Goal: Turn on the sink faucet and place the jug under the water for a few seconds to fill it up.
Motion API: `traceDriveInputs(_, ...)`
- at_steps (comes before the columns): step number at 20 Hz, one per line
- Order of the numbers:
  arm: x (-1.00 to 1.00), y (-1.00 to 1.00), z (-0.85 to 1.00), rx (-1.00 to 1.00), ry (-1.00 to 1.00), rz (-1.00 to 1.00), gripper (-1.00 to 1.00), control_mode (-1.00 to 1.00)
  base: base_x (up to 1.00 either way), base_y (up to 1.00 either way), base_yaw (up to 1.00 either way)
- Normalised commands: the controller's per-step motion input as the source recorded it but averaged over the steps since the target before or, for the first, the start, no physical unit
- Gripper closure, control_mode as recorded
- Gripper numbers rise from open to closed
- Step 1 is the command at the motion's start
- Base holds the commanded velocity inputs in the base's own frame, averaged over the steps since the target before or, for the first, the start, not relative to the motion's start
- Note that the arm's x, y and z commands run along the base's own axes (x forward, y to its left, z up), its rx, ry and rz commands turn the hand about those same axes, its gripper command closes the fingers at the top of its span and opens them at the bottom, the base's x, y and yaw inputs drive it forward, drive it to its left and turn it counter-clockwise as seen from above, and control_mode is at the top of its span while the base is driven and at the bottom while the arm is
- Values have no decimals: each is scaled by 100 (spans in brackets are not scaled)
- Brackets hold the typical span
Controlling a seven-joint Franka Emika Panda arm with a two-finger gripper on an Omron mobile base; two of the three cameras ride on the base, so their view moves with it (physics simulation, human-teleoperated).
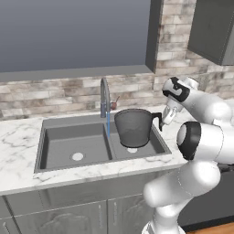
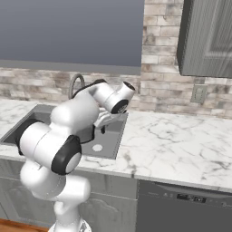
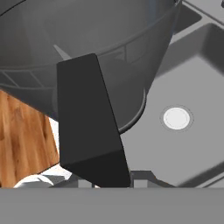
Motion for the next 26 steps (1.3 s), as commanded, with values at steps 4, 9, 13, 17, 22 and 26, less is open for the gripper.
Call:
traceDriveInputs(4,34,0,-15,0,-3,0,100,-100,0,0,0)
traceDriveInputs(9,23,0,-11,0,-4,0,100,-100,0,0,0)
traceDriveInputs(13,5,0,-19,-1,-1,0,100,-100,0,0,0)
traceDriveInputs(17,12,0,-5,-1,0,0,100,-100,0,0,0)
traceDriveInputs(22,6,7,0,0,0,0,100,-100,0,0,0)
traceDriveInputs(26,2,19,0,0,0,0,100,-100,0,0,0)
